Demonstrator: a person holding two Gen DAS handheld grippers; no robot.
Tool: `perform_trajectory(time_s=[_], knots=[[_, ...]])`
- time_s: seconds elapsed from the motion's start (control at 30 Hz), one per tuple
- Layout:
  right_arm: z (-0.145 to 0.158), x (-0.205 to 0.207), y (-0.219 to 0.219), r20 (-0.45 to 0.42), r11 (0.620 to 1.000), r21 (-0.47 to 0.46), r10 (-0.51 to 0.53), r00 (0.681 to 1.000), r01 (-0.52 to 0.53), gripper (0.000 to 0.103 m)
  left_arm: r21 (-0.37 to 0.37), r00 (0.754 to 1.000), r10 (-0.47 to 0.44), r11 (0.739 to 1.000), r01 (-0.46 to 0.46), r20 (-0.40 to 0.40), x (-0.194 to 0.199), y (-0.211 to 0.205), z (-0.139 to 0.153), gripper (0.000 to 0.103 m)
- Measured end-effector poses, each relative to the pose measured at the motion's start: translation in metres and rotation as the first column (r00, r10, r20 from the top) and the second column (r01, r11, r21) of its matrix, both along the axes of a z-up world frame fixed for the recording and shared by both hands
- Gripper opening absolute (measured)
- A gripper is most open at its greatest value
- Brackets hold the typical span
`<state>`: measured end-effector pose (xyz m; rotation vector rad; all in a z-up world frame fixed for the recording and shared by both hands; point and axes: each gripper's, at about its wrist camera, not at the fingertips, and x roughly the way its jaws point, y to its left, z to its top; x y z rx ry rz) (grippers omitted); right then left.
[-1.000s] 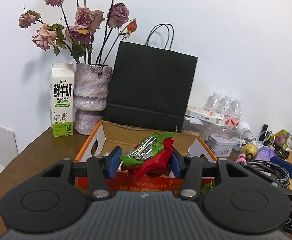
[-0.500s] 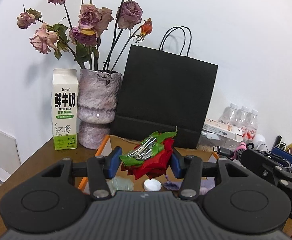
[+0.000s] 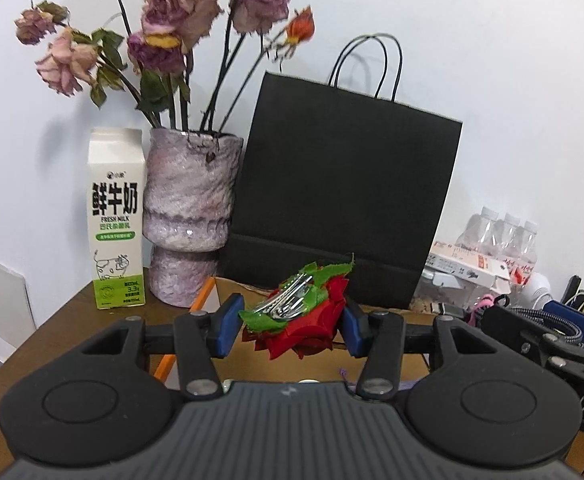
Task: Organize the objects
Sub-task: 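Open both tools to drop the rose and cable into the box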
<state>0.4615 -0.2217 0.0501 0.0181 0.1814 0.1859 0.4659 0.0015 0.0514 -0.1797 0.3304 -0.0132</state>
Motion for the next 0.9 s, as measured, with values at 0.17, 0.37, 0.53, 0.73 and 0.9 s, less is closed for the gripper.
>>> perform_trajectory(time_s=[0.17,0.37,0.53,0.73,0.9], knots=[[-0.013,0.02,0.001,-0.069,1.0,-0.016,-0.008,0.998,0.007,0.08,0.015,1.0,0.004,1.0,-0.004,-0.025,0.016,-0.001,-0.008,0.052],[-0.028,0.041,-0.001,-0.156,1.0,-0.021,-0.026,0.987,0.023,0.082,0.046,0.998,0.021,0.999,-0.018,-0.058,0.033,-0.003,-0.017,0.061],[-0.037,0.049,-0.006,-0.194,0.999,-0.008,-0.049,0.98,0.049,0.097,0.067,0.998,0.062,0.996,-0.059,-0.033,0.036,-0.001,-0.019,0.103],[-0.039,0.05,-0.006,-0.206,0.998,-0.014,-0.059,0.977,0.057,0.103,0.07,0.996,0.07,0.995,-0.067,-0.046,0.037,0.0,-0.018,0.103],[-0.038,0.049,-0.007,-0.22,0.998,-0.01,-0.056,0.974,0.055,0.103,0.074,0.997,0.069,0.995,-0.065,-0.041,0.035,-0.001,-0.016,0.103]])
